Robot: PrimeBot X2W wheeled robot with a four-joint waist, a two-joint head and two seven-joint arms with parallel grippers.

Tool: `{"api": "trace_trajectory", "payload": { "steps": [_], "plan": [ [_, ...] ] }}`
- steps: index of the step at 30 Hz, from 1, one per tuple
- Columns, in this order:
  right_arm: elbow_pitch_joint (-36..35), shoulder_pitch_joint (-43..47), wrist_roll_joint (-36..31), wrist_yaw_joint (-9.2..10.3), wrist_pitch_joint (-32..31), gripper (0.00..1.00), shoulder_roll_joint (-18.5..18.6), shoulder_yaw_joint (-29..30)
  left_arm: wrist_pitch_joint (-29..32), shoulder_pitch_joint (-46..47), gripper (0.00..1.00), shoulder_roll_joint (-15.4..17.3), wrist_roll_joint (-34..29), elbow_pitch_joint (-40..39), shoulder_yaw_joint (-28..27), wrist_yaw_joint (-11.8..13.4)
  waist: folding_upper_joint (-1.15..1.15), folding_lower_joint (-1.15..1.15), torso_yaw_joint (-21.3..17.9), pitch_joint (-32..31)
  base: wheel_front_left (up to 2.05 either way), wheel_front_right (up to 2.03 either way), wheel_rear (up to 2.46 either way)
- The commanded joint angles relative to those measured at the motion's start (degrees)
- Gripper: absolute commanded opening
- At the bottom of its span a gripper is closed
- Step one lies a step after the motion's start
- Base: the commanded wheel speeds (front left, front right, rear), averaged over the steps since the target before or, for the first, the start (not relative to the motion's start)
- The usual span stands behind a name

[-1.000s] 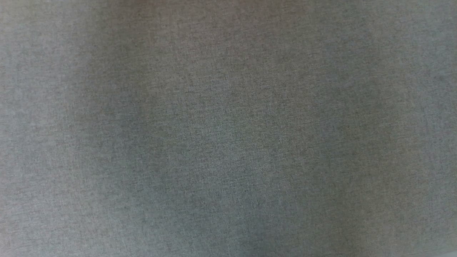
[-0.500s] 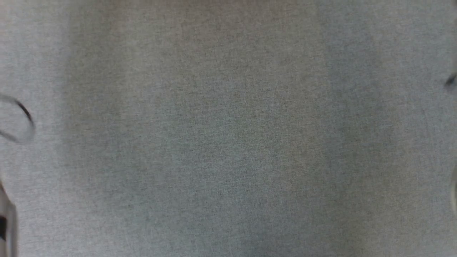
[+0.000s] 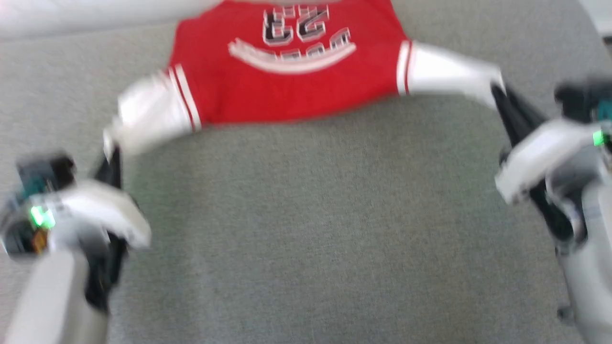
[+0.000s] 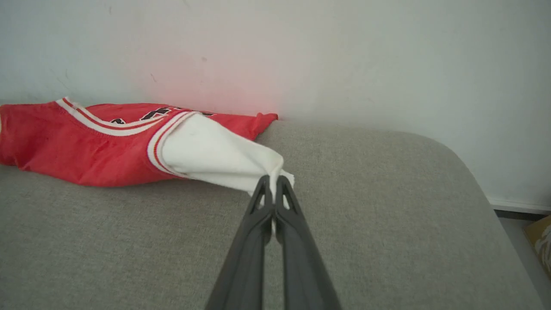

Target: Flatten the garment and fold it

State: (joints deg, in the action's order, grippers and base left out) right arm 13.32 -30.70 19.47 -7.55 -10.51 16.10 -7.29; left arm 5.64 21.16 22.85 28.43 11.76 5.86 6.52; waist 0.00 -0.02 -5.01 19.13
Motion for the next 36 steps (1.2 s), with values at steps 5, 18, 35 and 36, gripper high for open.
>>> {"api": "trace_trajectory", "payload": {
  "steps": [5,18,35,36],
  "plan": [
    [-8.86,15.46,-3.14,0.06,-3.20,0.00,-4.13,6.66,3.28,-15.82,0.00,-3.11,4.03,-8.81,-0.29,2.58,0.00,0.02,2.50,-8.92,0.00,0.00,0.00],
    [-13.26,35.95,-5.77,0.06,-11.62,0.00,-12.59,16.37,12.12,-36.33,0.00,-5.51,9.63,-14.40,-1.47,9.14,0.00,0.02,3.88,-14.60,0.00,0.00,0.00],
    [-9.06,41.74,-5.41,0.06,-27.96,0.00,-13.21,21.27,11.48,-37.93,0.00,-5.07,8.71,-12.24,-2.23,11.79,0.00,0.02,5.02,-14.57,0.00,0.00,0.00],
    [-8.93,41.72,-5.01,0.06,-27.68,0.00,-13.21,21.20,11.21,-37.75,0.00,-5.23,8.77,-11.98,-2.16,11.66,0.00,0.02,5.01,-14.61,0.00,0.00,0.00]
  ]
}}
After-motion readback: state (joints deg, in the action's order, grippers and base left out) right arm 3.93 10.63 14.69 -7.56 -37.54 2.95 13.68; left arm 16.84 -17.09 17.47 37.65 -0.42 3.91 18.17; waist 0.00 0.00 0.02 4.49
